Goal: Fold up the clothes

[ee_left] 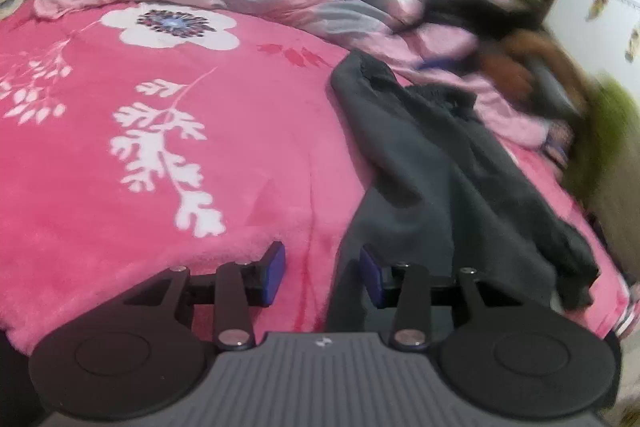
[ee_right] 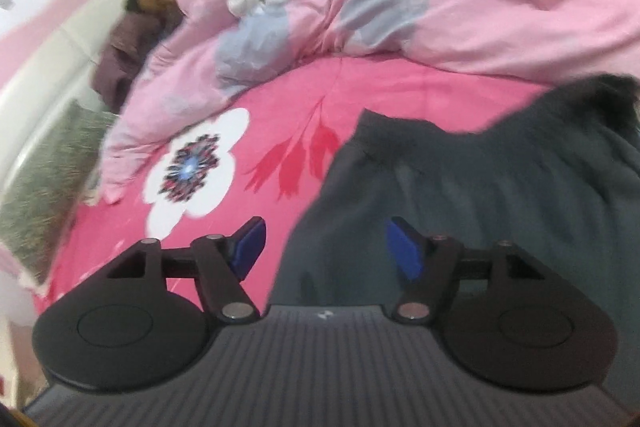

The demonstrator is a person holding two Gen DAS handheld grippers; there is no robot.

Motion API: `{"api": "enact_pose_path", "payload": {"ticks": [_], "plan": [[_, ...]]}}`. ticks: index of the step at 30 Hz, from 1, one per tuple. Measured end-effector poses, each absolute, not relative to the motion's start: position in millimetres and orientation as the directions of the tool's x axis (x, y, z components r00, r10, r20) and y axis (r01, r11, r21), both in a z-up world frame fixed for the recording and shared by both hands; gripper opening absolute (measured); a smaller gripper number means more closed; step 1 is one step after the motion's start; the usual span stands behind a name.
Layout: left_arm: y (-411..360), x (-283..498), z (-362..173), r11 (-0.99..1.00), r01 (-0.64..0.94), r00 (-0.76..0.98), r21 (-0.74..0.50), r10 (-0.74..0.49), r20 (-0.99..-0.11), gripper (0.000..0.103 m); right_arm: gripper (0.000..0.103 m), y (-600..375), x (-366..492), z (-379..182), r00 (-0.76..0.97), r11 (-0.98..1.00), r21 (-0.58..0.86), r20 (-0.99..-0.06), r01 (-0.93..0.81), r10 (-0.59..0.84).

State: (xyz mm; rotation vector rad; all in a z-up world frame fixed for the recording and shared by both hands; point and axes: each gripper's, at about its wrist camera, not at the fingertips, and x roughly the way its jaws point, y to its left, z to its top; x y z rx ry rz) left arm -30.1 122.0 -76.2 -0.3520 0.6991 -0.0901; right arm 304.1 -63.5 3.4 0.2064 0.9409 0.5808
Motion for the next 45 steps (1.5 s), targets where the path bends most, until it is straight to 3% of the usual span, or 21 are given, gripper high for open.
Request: {"api": "enact_pose_path", "payload": {"ticks": [3, 6, 8, 9, 10, 12, 14, 18, 24, 31, 34, 39, 41, 43, 45], "plan": [[119, -29, -78, 0.948, -0.016, 0.767, -0.319, -0.194, -0.612, 0.04, 0.067, -15, 345, -20, 0.41, 0.864, 0.335, -0.776, -0.375, 0.479], [120, -30, -79, 0.95, -0.019, 0.768, -0.311, -0.186, -0.613, 0.032, 0.067, 12, 371, -53, 0.366, 0.903, 0.271, -0.845, -0.335, 0.389], [123, -32, -79, 0.946, -0.023, 0.771, -0.323, -0.189, -0.609, 0.029, 0.062, 14, 375, -65, 0.373, 0.916, 0.246, -0.855, -0.318, 0.359], [124, -33, -79, 0.943, -0.025, 0.773, -0.332, -0.193, -0.605, 0.029, 0.041, 6, 373, -63, 0.39, 0.915, 0.247, -0.845, -0.32, 0.365], [126, -34, -80, 0.94, -0.024, 0.777, -0.341, -0.198, -0.598, 0.028, 0.012, -1, 371, -60, 0.407, 0.913, 0.249, -0.835, -0.322, 0.371], [128, -36, -82, 0.934, -0.017, 0.784, -0.358, -0.21, -0.585, 0.027, 0.004, -18, 366, -54, 0.436, 0.907, 0.271, -0.808, -0.322, 0.396], [130, -37, -83, 0.928, -0.005, 0.787, -0.371, -0.226, -0.574, 0.026, 0.003, -55, 361, -42, 0.44, 0.854, 0.429, -0.733, -0.294, 0.519], [133, -37, -84, 0.915, 0.025, 0.79, -0.402, -0.265, -0.553, 0.038, 0.003, -123, 346, -18, 0.501, 0.679, 0.673, -0.497, -0.293, 0.709], [131, -35, -85, 0.907, 0.035, 0.793, -0.42, -0.281, -0.541, 0.041, 0.003, -190, 332, -15, 0.553, 0.438, 0.843, -0.214, -0.312, 0.805], [142, -22, -85, 0.861, 0.011, 0.783, -0.509, -0.324, -0.531, 0.037, 0.003, -188, 339, -22, 0.546, 0.412, 0.86, -0.197, -0.303, 0.814], [146, -6, -86, 0.828, 0.027, 0.772, -0.56, -0.373, -0.514, 0.044, 0.003, -182, 341, -22, 0.536, 0.419, 0.853, -0.208, -0.309, 0.818], [127, 20, -84, 0.864, 0.072, 0.746, -0.498, -0.378, -0.548, 0.043, 0.003, -177, 344, -23, 0.526, 0.429, 0.849, -0.223, -0.309, 0.82], [119, 28, -84, 0.881, 0.074, 0.74, -0.468, -0.363, -0.567, 0.033, 0.003, -176, 344, -24, 0.525, 0.433, 0.847, -0.228, -0.309, 0.82], [114, 32, -86, 0.897, 0.063, 0.736, -0.438, -0.338, -0.587, 0.006, 0.003, -175, 344, -25, 0.525, 0.437, 0.845, -0.232, -0.308, 0.819], [115, 29, -84, 0.891, 0.03, 0.75, -0.453, -0.32, -0.579, 0.002, 0.003, -172, 345, -24, 0.533, 0.454, 0.836, -0.243, -0.309, 0.811]]}}
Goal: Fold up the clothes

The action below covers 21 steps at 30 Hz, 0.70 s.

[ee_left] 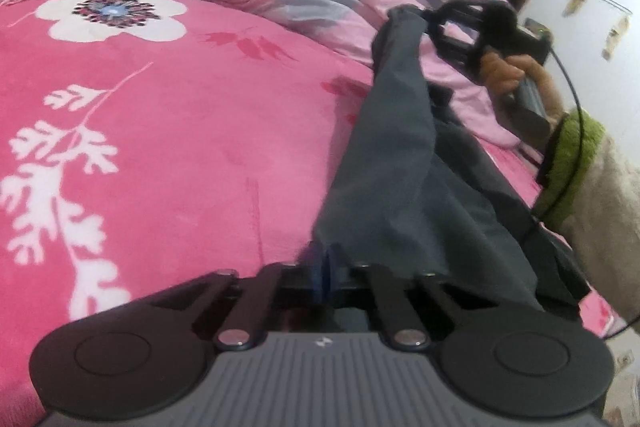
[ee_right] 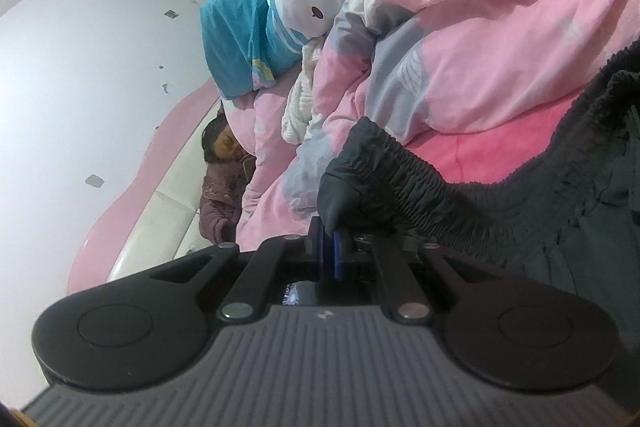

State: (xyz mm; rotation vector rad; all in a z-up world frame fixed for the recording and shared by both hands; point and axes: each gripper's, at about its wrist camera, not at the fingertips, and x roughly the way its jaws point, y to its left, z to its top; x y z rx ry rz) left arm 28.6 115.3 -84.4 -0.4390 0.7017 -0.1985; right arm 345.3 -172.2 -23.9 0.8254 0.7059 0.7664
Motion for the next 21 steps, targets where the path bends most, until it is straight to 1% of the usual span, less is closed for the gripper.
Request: {"api": "enact_pose_path", "payload": {"ticks": [2, 4, 7, 10, 11, 13, 15, 17, 20, 21], "plan": [[117, 22, -81, 0.891, -0.001, 0.776, -0.454, -0.286, -0.563, 0.001, 0.003, -164, 346, -19, 0.55, 0.509, 0.8, -0.281, -0.318, 0.786], [118, 8, -73, 0.905, -0.027, 0.816, -0.423, -0.225, -0.533, 0.001, 0.003, -151, 346, -13, 0.565, 0.567, 0.749, -0.317, -0.343, 0.761], [127, -9, -68, 0.899, -0.081, 0.848, -0.431, -0.166, -0.504, 0.001, 0.003, -120, 348, -7, 0.573, 0.633, 0.661, -0.356, -0.404, 0.738], [136, -17, -75, 0.895, -0.164, 0.836, -0.415, -0.097, -0.54, 0.001, 0.003, -77, 351, -14, 0.571, 0.686, 0.568, -0.405, -0.456, 0.714], [139, -16, -79, 0.885, -0.187, 0.827, -0.426, -0.093, -0.555, 0.001, 0.003, -62, 352, -21, 0.566, 0.701, 0.537, -0.426, -0.47, 0.705], [145, -13, -88, 0.868, -0.219, 0.811, -0.445, -0.091, -0.577, 0.001, 0.003, -29, 355, -40, 0.561, 0.741, 0.455, -0.485, -0.493, 0.671], [144, -12, -89, 0.868, -0.224, 0.813, -0.443, -0.084, -0.577, 0.001, 0.004, 1, 360, -62, 0.554, 0.781, 0.376, -0.554, -0.499, 0.621], [144, -12, -88, 0.875, -0.225, 0.814, -0.429, -0.073, -0.576, 0.001, 0.007, 21, 366, -80, 0.544, 0.808, 0.323, -0.611, -0.492, 0.575], [145, -12, -89, 0.867, -0.232, 0.807, -0.441, -0.081, -0.584, 0.002, 0.013, 29, 371, -85, 0.53, 0.813, 0.323, -0.63, -0.485, 0.567], [145, -11, -90, 0.862, -0.234, 0.805, -0.449, -0.087, -0.587, 0.002, 0.021, 28, 373, -81, 0.518, 0.808, 0.343, -0.633, -0.478, 0.576]]}}
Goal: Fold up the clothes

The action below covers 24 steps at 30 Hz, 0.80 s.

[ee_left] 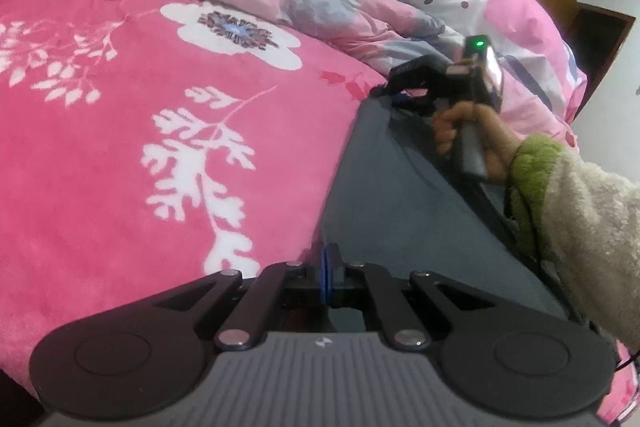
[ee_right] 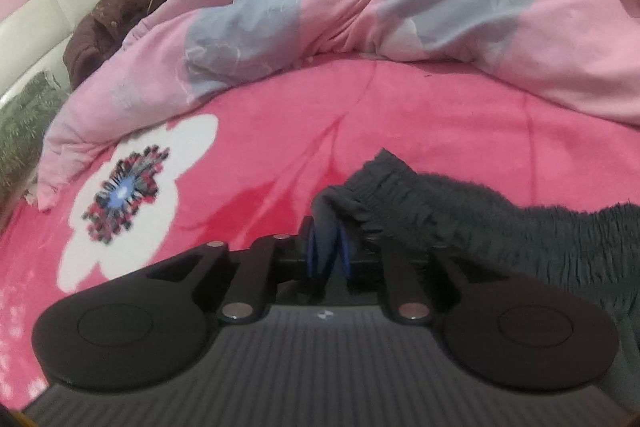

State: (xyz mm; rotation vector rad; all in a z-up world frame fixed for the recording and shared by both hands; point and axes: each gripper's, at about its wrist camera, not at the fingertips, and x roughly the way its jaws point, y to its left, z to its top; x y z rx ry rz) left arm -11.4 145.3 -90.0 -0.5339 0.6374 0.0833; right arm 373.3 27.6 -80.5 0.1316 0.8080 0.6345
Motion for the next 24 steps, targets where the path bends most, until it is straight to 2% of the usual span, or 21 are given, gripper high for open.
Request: {"api": "enact_pose_path", "payload": {"ticks": [1, 3, 4, 6, 12, 18, 21, 23, 24], "plan": [[146, -11, -90, 0.86, -0.236, 0.804, -0.453, -0.09, -0.588, 0.002, 0.031, 24, 375, -74, 0.506, 0.803, 0.368, -0.633, -0.469, 0.586], [147, -8, -90, 0.852, -0.242, 0.8, -0.464, -0.095, -0.592, 0.002, 0.038, 11, 374, -58, 0.515, 0.8, 0.391, -0.618, -0.455, 0.594], [148, -7, -90, 0.849, -0.245, 0.799, -0.468, -0.097, -0.594, 0.002, 0.046, 1, 372, -47, 0.528, 0.8, 0.401, -0.603, -0.447, 0.597], [150, -4, -89, 0.842, -0.252, 0.795, -0.476, -0.1, -0.598, 0.002, 0.05, -30, 364, -23, 0.56, 0.796, 0.437, -0.565, -0.42, 0.606], [159, -5, -81, 0.821, -0.289, 0.799, -0.492, -0.075, -0.596, 0.002, 0.051, -189, 320, 42, 0.589, 0.704, 0.651, -0.461, -0.284, 0.664], [169, 3, -77, 0.823, -0.327, 0.777, -0.464, -0.044, -0.627, 0.003, 0.053, -334, 207, 85, 0.661, 0.687, 0.688, -0.405, -0.236, 0.632], [167, 7, -75, 0.847, -0.333, 0.768, -0.414, -0.011, -0.641, 0.006, 0.053, -368, 145, 98, 0.683, 0.711, 0.649, -0.391, -0.271, 0.617], [162, 5, -69, 0.879, -0.328, 0.775, -0.346, 0.041, -0.63, 0.016, 0.053, -380, 106, 107, 0.699, 0.733, 0.607, -0.38, -0.306, 0.606], [159, 4, -67, 0.893, -0.325, 0.779, -0.311, 0.066, -0.623, 0.028, 0.054, -382, 88, 110, 0.704, 0.737, 0.587, -0.365, -0.334, 0.609]]}}
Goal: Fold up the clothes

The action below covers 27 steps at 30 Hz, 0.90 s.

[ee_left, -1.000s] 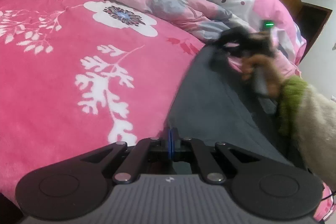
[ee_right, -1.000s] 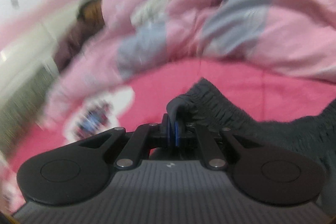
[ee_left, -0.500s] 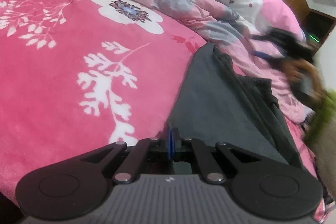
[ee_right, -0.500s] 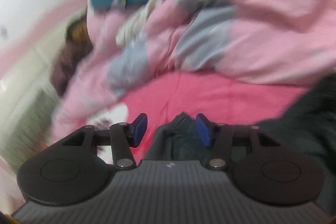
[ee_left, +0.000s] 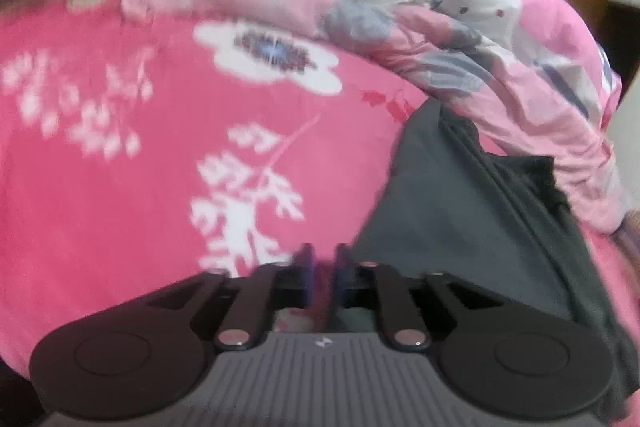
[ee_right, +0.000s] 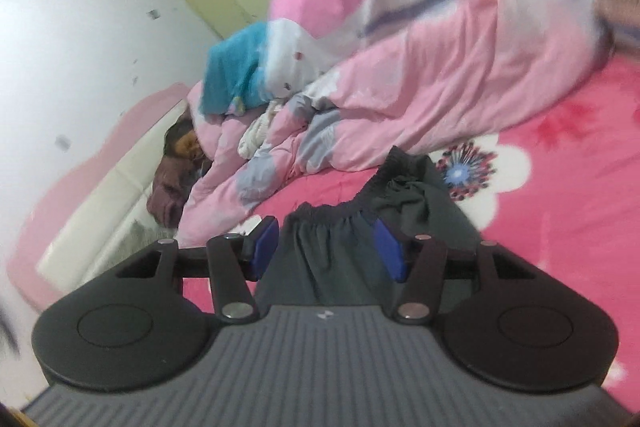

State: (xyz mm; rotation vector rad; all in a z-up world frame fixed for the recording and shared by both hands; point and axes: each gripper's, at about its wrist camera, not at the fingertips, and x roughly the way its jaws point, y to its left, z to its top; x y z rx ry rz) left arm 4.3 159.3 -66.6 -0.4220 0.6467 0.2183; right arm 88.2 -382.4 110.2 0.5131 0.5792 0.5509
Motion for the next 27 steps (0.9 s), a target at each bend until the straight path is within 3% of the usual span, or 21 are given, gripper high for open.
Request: {"api": "enact_pose_path", "payload": {"ticks": [1, 3, 5, 8, 10, 13, 17, 18, 19, 20, 21, 27], "plan": [[155, 1, -62, 0.908, -0.318, 0.786, -0.273, 0.091, -0.611, 0.041, 0.058, -385, 71, 113, 0.706, 0.737, 0.57, -0.349, -0.362, 0.616], [146, -5, -54, 0.928, -0.304, 0.801, -0.215, 0.126, -0.585, 0.048, 0.061, -382, 44, 105, 0.675, 0.704, 0.572, -0.321, -0.422, 0.665], [136, -12, -45, 0.94, -0.28, 0.811, -0.194, 0.123, -0.573, 0.048, 0.062, -368, 33, 85, 0.621, 0.667, 0.595, -0.328, -0.449, 0.711], [116, -23, -32, 0.964, -0.195, 0.828, -0.182, 0.063, -0.557, 0.05, 0.062, -327, 31, 29, 0.521, 0.645, 0.64, -0.413, -0.418, 0.747], [100, -30, -25, 0.977, -0.11, 0.832, -0.182, -0.009, -0.554, 0.056, 0.06, -299, 33, -8, 0.482, 0.672, 0.633, -0.484, -0.384, 0.731], [72, -38, -19, 0.984, 0.03, 0.813, -0.178, -0.127, -0.569, 0.059, 0.06, -256, 21, -31, 0.559, 0.822, 0.371, -0.606, -0.431, 0.566], [38, -44, -21, 0.968, 0.172, 0.763, -0.182, -0.248, -0.597, 0.06, 0.058, -215, -6, -48, 0.689, 0.84, -0.089, -0.621, -0.536, 0.374], [30, -45, -23, 0.964, 0.201, 0.752, -0.173, -0.265, -0.604, 0.06, 0.052, -212, -3, -56, 0.709, 0.834, -0.164, -0.626, -0.527, 0.324], [22, -45, -26, 0.963, 0.221, 0.743, -0.151, -0.267, -0.614, 0.06, 0.027, -210, 0, -64, 0.723, 0.826, -0.224, -0.63, -0.517, 0.282], [14, -44, -27, 0.963, 0.24, 0.735, -0.122, -0.262, -0.625, 0.06, 0.012, -213, 6, -66, 0.718, 0.832, -0.217, -0.64, -0.511, 0.274], [7, -44, -29, 0.961, 0.26, 0.731, -0.098, -0.262, -0.631, 0.06, 0.005, -223, 16, -64, 0.705, 0.853, -0.152, -0.644, -0.499, 0.297], [-14, -38, -42, 0.95, 0.311, 0.696, -0.006, -0.232, -0.68, 0.059, 0.003, -322, 87, -39, 0.733, 0.886, 0.372, -0.514, -0.277, 0.445]]}}
